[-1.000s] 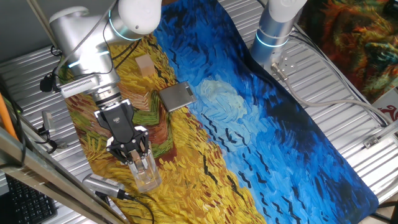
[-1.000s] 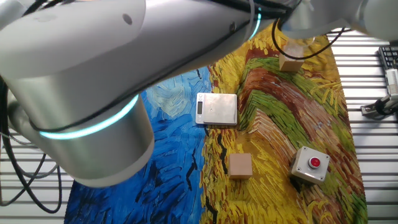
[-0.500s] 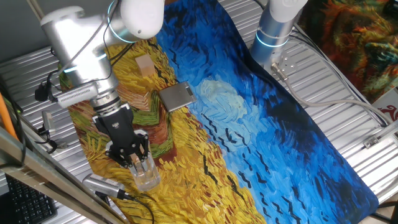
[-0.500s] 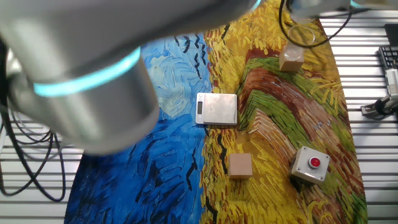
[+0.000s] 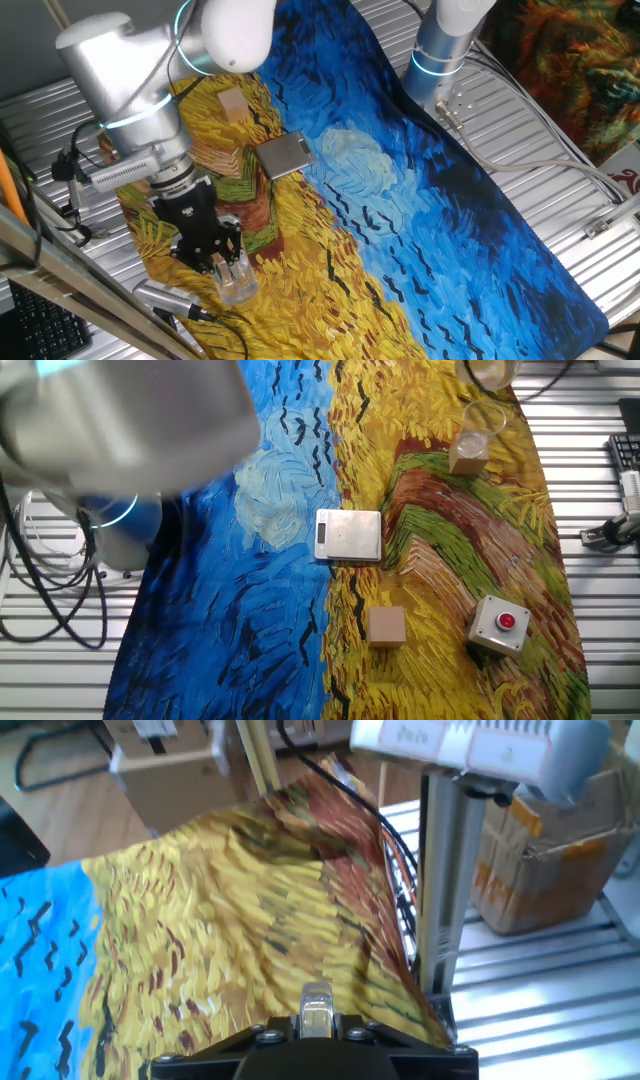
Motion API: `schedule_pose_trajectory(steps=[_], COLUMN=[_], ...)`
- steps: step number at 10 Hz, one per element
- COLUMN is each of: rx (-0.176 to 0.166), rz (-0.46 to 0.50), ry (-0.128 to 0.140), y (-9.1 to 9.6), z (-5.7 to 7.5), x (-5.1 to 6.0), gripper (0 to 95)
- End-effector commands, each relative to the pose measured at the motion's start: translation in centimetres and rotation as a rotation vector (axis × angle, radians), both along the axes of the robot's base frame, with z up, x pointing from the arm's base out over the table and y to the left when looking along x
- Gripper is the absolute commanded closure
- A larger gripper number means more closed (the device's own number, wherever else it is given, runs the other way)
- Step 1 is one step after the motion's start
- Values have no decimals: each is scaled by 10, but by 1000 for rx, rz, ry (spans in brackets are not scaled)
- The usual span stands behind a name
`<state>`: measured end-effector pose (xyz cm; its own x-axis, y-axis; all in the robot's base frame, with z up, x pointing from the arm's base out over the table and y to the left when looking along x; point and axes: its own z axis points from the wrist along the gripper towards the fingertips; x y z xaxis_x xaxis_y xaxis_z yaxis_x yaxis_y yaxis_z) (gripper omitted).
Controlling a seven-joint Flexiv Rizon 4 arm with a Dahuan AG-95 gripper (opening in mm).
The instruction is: Pour the water from one cup into another empty cup
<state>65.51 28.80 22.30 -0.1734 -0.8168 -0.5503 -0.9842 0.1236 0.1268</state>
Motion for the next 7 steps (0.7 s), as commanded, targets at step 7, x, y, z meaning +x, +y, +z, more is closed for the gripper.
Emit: schedule_pose_trajectory(steps=[7], rx=[-201], rz=[-154], ry=[28], y=[4], z=[-3], x=[-1], gripper=[950])
